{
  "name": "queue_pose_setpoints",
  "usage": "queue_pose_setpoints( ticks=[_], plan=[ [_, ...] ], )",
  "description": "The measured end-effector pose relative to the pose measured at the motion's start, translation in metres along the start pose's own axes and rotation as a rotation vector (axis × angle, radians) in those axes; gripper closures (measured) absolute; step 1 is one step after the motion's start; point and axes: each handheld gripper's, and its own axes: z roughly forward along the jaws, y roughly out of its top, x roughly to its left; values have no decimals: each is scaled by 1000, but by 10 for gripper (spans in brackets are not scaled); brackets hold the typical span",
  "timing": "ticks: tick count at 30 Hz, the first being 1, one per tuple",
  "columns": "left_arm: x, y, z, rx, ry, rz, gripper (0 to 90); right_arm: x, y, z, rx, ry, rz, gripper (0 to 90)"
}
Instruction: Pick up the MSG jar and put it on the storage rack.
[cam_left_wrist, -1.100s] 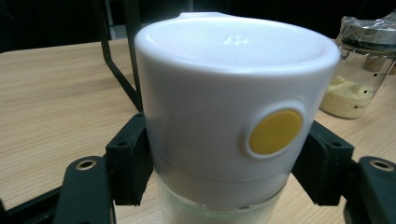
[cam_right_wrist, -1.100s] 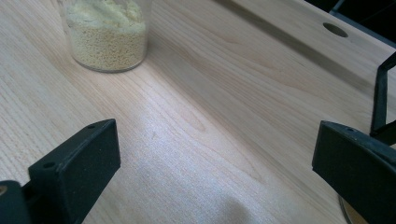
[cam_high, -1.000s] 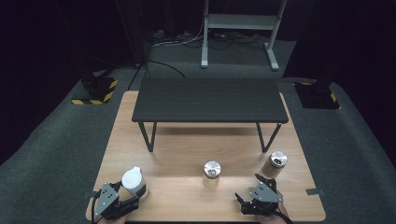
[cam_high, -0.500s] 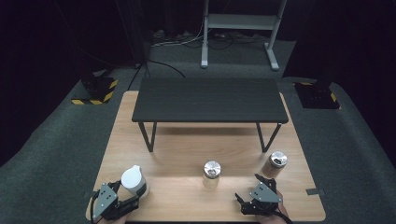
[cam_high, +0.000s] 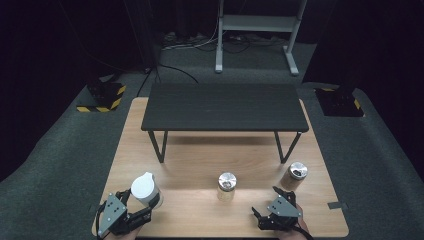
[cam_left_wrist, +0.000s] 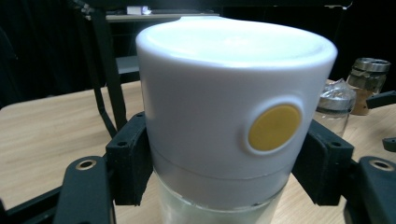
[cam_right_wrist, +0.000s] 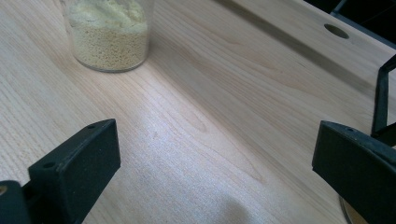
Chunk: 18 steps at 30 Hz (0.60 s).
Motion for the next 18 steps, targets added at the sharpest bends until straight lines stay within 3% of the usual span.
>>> queue_pose_setpoints(
  ticks=[7,18],
  plan=[
    [-4,16,4,-13,-22,9,303,0,0,0,1,2,0,0],
    [-11,39,10,-22,-25,39,303,0,0,0,0,2,0,0]
  ],
)
